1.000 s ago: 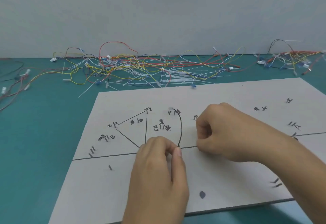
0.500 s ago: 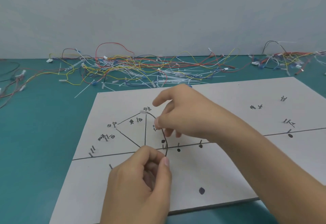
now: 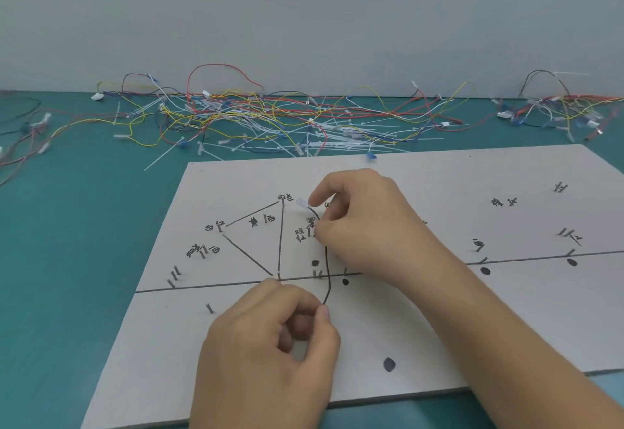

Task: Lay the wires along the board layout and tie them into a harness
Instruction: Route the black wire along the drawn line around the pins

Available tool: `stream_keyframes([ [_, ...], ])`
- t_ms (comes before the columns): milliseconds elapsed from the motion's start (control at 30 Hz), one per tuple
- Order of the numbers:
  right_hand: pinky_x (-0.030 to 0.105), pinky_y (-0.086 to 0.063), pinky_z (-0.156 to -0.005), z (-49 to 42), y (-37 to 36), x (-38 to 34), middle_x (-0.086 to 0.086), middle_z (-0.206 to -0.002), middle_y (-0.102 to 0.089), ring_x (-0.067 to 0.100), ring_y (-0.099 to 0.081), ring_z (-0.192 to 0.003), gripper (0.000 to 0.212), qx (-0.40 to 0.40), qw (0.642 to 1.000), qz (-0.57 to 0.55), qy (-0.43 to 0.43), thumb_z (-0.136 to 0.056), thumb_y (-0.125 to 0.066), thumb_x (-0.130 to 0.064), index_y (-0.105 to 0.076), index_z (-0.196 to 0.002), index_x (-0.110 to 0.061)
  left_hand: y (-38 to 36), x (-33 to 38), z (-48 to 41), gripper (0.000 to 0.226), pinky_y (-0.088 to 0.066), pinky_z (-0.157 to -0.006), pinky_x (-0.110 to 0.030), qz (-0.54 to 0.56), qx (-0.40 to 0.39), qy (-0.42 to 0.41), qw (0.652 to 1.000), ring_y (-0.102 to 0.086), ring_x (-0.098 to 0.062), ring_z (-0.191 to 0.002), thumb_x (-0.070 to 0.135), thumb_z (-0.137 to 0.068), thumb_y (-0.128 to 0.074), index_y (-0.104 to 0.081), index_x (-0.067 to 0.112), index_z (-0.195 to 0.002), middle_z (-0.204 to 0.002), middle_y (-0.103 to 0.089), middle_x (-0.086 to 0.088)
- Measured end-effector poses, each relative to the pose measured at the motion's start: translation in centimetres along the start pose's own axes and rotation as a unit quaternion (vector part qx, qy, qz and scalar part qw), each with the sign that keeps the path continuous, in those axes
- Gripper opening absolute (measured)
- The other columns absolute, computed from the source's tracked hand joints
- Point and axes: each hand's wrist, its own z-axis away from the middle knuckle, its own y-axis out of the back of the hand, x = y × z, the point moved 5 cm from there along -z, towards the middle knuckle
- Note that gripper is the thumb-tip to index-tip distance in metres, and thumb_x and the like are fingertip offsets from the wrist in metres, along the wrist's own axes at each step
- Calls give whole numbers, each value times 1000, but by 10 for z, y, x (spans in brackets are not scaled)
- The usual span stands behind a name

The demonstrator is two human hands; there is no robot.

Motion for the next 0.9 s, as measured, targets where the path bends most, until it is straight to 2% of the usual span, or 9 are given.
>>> stream_keyframes([
  [67,8,-40,-43,0,-2,0,-10,-72,-71,-2,-61,-60,32,6,1000,-15,4,-78,-61,-9,-70,-99,-31,2,-1,0,10,-42,-47,-20,22,14,6,1000,-48,-11,-47,38,-68,-66,-68,29,-64,-62,-58,10],
  [133,15,-42,-41,-1,-2,1,-8,-73,-71,3,-61,-52,35,7,999,-44,-3,-77,-60,-6,-71,-97,-33,5,-3,2,5,-43,-45,-22,41,32,14,999,-50,-12,-45,30,-68,-72,-72,29,-73,-60,-60,8],
  [200,19,-44,-42,-2,0,2,-6,-72,-71,5,-60,-46,34,8,998,-61,-13,-77,-60,-5,-72,-93,-34,9,-4,5,16,-45,-44,-24,51,52,17,997,-53,-14,-44,22,-67,-76,-74,32,-79,-58,-61,6],
  [400,18,-46,-48,-4,-2,2,-7,-71,-71,6,-65,-58,28,-4,1000,-29,-2,-82,-64,-5,-74,-89,-30,9,-4,6,22,-45,-46,-18,70,38,20,997,-53,-13,-45,20,-66,-78,-76,34,-83,-59,-62,8],
  [533,20,-46,-60,-6,-1,5,-8,-74,-73,6,-65,-63,18,-12,999,-40,-4,-84,-71,-11,-75,-90,-27,9,-5,5,22,-42,-47,-12,74,28,26,997,-51,-12,-44,21,-67,-78,-76,34,-84,-58,-62,9],
  [633,15,-43,-57,-5,-3,4,-9,-76,-73,3,-63,-61,13,-19,998,-51,4,-87,-71,-16,-76,-91,-27,9,-4,6,14,-41,-48,-10,85,24,30,996,-50,-10,-45,34,-69,-74,-76,35,-83,-58,-61,10],
  [733,6,-40,-51,-5,-5,3,-12,-73,-71,-3,-60,-59,10,-21,999,-25,13,-88,-71,-19,-78,-91,-27,11,-3,7,19,-41,-47,-11,84,3,37,996,-50,-10,-44,41,-67,-68,-75,35,-84,-58,-61,11],
  [900,1,-40,-47,-4,-4,3,-13,-73,-72,-8,-61,-72,17,-20,1000,15,16,-88,-65,-18,-79,-80,-24,10,-2,10,19,-39,-45,-10,46,-62,44,996,-42,-2,-39,29,-61,-75,-74,36,-79,-53,-60,14],
])
